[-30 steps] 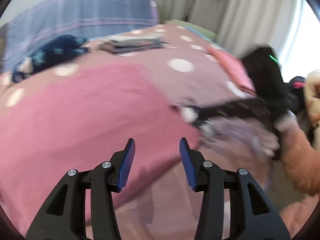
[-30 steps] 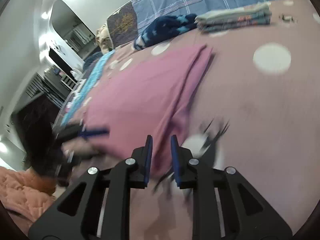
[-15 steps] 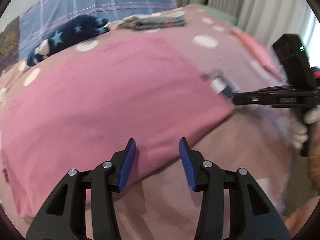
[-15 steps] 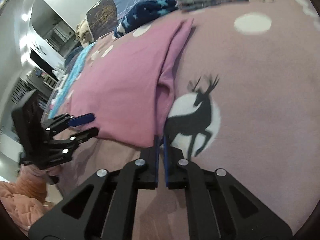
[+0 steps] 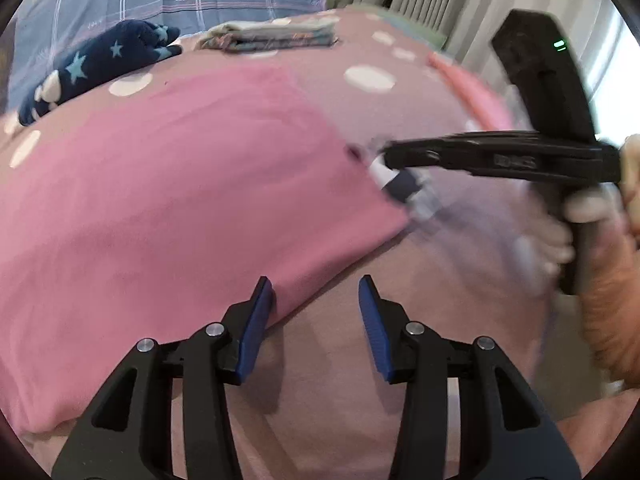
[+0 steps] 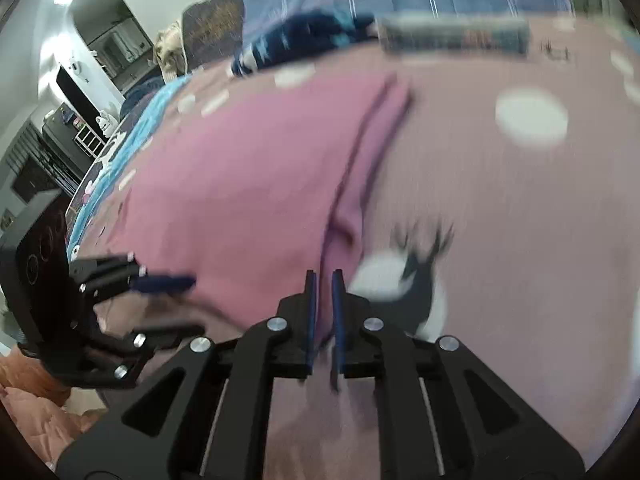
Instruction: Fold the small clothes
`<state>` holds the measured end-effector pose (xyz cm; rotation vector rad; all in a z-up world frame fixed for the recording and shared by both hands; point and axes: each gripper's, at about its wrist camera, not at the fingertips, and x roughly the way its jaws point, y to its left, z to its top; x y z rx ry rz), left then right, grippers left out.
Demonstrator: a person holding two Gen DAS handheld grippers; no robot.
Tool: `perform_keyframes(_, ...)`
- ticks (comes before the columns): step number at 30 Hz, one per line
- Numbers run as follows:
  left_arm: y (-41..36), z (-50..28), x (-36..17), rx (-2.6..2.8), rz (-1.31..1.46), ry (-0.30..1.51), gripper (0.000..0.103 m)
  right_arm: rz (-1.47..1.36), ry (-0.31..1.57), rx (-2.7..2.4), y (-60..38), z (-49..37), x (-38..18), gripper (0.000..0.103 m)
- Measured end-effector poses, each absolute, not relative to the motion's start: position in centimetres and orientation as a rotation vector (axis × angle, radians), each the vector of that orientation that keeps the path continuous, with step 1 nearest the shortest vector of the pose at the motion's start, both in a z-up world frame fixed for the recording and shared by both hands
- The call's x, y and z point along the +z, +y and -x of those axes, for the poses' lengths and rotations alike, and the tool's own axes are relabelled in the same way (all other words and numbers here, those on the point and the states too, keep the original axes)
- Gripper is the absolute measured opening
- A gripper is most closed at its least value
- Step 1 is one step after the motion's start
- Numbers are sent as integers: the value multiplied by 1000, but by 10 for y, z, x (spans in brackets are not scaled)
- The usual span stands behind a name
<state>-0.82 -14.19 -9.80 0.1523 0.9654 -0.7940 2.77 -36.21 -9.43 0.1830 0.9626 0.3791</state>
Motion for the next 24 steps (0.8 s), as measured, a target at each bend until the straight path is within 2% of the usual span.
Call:
perform_keyframes(6, -170, -14, -76, -846, -92, 894, 46, -268, 929, 341, -378, -96, -79, 15)
perform_keyframes(9, -201, -32, -88, -902, -73, 896, 45, -313, 944, 272, -392, -135, -88, 17)
perform_keyframes(13, -229, -42, -127, -926, -90, 1020, 45, -414, 922, 345, -397, -172, -98, 17)
perform_keyframes(15, -235, -30, -126, -941, -153, 954, 52, -419, 921, 396, -390, -182, -103, 17)
perform_keyframes(16, -236, -28, -126, -943, -167, 950, 53, -358, 945, 364, -383, -187, -109, 20)
perform_keyframes(18, -238, -27, -126, -945, -176, 947, 53, -223, 999, 270, -375, -196, -127, 16)
perform_keyframes(24, -225, -31, -116, -901, -114, 940, 53, -271, 934, 270, -386, -183, -121, 15)
